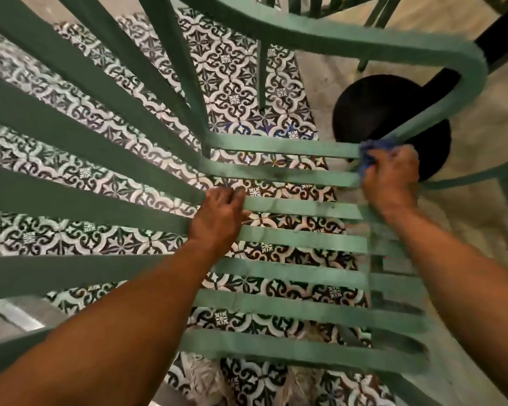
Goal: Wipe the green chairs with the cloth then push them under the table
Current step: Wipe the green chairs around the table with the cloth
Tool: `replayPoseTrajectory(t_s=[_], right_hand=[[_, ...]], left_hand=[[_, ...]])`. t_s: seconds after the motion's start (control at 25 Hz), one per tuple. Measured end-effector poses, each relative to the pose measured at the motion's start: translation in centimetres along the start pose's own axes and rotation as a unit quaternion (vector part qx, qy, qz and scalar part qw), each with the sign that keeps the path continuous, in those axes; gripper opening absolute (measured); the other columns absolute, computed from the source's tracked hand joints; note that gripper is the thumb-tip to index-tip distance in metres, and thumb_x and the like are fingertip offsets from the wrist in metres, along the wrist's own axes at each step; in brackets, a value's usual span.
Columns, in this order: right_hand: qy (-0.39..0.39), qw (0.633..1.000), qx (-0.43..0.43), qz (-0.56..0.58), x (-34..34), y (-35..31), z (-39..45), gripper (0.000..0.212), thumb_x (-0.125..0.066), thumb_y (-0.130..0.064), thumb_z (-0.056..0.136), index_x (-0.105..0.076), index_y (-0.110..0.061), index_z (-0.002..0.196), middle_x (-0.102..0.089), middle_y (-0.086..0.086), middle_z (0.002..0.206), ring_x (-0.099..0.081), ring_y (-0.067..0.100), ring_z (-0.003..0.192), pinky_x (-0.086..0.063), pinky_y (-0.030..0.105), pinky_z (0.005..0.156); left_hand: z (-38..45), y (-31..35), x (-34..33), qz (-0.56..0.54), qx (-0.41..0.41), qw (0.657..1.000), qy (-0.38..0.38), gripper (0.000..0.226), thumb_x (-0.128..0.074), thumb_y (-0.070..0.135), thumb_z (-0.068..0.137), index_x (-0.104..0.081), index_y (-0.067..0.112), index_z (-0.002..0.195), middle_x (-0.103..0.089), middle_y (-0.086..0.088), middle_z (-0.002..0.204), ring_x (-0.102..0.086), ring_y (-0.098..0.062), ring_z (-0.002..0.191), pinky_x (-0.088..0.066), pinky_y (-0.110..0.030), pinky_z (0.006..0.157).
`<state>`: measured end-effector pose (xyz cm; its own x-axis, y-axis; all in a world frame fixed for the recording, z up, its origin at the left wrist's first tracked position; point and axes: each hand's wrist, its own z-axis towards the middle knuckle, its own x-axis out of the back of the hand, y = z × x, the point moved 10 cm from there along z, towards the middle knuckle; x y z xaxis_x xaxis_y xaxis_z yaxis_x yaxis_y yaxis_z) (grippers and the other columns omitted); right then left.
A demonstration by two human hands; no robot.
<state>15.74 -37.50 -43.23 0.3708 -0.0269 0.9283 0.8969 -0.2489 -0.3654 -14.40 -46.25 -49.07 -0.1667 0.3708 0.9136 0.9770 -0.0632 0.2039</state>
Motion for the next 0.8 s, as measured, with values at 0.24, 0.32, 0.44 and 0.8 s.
replayPoseTrajectory(t_s=[0.24, 0.32, 0.44, 0.8], right_hand=[[0.01, 0.995, -0.093, 0.041, -1.9, -2.7, -3.1, 0.044, -0.048, -0.01, 0.083, -0.057, -0.012, 0.126, -0.045, 0.023, 0.13, -0.046, 0.037, 0.117, -0.03, 0.028, 0.085], [-0.077, 0.993, 0.018, 0.084, -8.3, -13.3, -5.3, 0.04, -0.051, -0.01, 0.084, -0.06, -0.014, 0.122, -0.047, 0.021, 0.126, -0.048, 0.036, 0.115, -0.037, 0.031, 0.089], [-0.173, 0.973, 0.135, 0.075, -12.6, -23.7, -7.9, 0.041, -0.062, -0.018, 0.083, -0.057, -0.017, 0.124, -0.043, 0.017, 0.127, -0.049, 0.035, 0.112, -0.041, 0.034, 0.093], [0.02, 0.971, -0.238, -0.035, 5.0, 9.3, -7.7, 0.047, -0.056, -0.032, 0.076, -0.059, -0.015, 0.12, -0.058, 0.022, 0.125, -0.056, 0.041, 0.113, -0.043, 0.04, 0.097]], left_hand=[[-0.4, 0.5, 1.1, -0.015, -0.013, 0.999, 0.026, 0.054, -0.04, 0.037, 0.1, -0.033, 0.01, 0.146, -0.037, -0.014, 0.148, -0.027, -0.03, 0.135, -0.024, -0.038, 0.111], [-0.8, 0.8, 1.3, -0.009, -0.017, 1.0, 0.013, 0.05, -0.04, 0.03, 0.101, -0.033, 0.009, 0.146, -0.036, -0.015, 0.149, -0.028, -0.03, 0.135, -0.021, -0.035, 0.11], [-0.9, -0.3, -0.1, -0.005, 0.027, 0.999, -0.033, 0.052, -0.037, 0.019, 0.101, -0.024, 0.005, 0.148, -0.028, -0.019, 0.154, -0.026, -0.031, 0.141, -0.019, -0.04, 0.117], [-0.1, -0.1, 0.0, 0.058, -0.014, 0.998, 0.003, 0.058, -0.029, 0.045, 0.101, -0.03, 0.007, 0.145, -0.043, -0.016, 0.14, -0.033, -0.031, 0.132, -0.012, -0.043, 0.119]])
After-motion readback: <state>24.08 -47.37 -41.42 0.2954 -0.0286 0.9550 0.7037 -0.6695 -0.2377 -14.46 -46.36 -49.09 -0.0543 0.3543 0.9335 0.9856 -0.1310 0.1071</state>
